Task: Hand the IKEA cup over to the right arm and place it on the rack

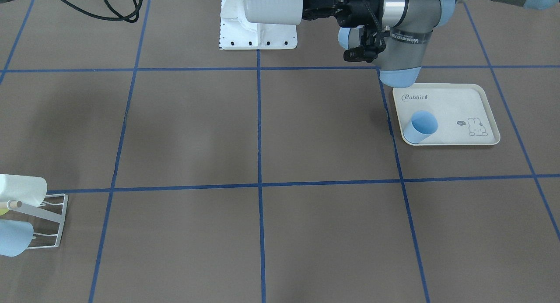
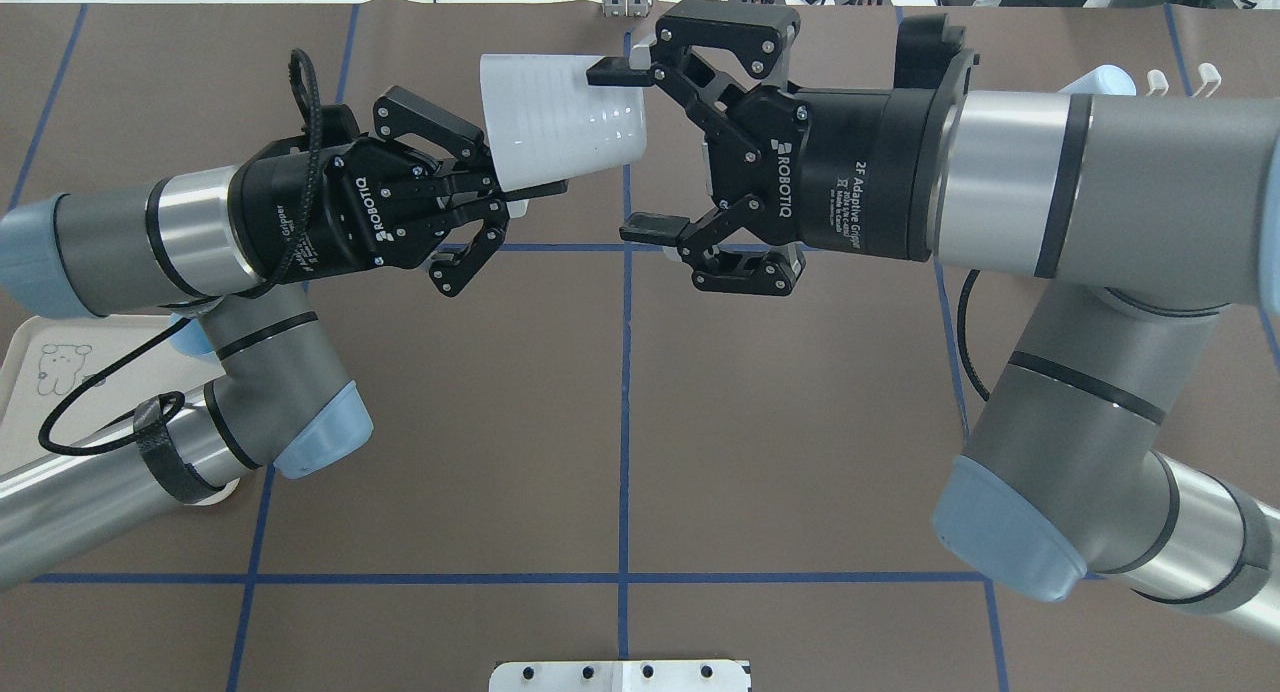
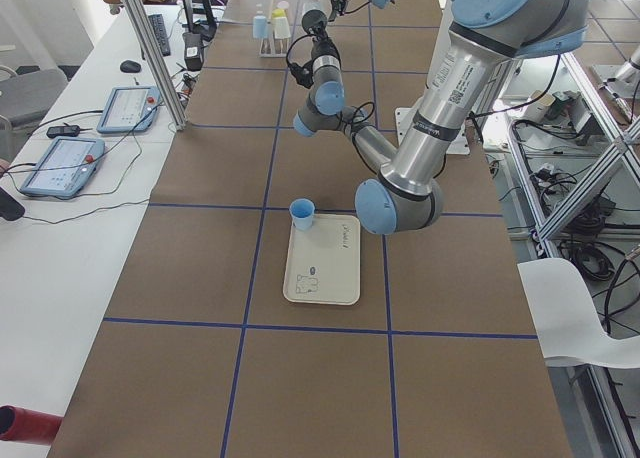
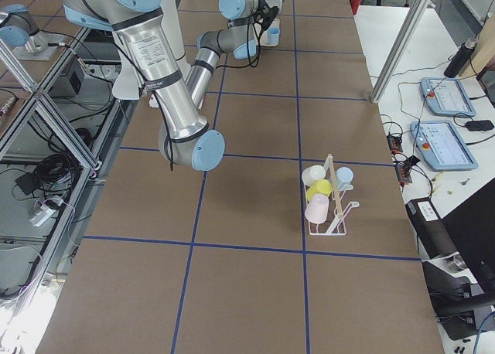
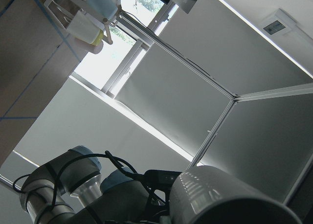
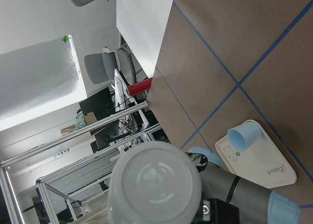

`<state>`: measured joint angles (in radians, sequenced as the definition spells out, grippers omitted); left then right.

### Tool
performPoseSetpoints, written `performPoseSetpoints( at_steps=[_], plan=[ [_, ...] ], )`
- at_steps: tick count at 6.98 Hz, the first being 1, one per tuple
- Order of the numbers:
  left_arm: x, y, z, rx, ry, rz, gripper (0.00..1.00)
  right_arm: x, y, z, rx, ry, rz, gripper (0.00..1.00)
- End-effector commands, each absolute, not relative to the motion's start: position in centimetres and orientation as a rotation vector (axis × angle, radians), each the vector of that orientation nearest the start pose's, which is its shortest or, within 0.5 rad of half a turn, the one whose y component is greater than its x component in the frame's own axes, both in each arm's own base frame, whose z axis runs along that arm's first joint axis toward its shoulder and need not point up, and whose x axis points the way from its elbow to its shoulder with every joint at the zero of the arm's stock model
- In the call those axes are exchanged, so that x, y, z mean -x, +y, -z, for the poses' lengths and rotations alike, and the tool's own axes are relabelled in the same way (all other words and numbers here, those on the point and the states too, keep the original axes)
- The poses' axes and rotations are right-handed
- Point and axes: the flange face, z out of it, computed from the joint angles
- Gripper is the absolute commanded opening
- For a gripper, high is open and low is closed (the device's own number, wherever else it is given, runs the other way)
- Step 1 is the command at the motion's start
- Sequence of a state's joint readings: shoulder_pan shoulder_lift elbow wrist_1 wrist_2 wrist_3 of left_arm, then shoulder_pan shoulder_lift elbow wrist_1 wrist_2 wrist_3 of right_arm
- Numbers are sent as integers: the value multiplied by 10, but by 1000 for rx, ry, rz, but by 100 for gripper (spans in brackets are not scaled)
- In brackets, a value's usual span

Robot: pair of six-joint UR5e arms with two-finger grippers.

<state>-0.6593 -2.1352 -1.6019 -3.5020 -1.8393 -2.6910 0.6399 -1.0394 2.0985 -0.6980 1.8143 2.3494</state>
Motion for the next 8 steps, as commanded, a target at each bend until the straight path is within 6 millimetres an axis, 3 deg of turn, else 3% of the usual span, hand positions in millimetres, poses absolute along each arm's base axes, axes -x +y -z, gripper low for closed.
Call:
performPoseSetpoints(
  at_steps=[1,7,8],
  plan=[
    [-359,-397,-164,711,2426,393,0,304,-365,-59,303,-1968,-719,100],
    [-357,-387,-155,727,2439,365,0,306,-365,-63,308,-1960,-725,98],
    [-356,-386,-154,725,2444,361,0,305,-365,-62,310,-1962,-728,76]
  ],
)
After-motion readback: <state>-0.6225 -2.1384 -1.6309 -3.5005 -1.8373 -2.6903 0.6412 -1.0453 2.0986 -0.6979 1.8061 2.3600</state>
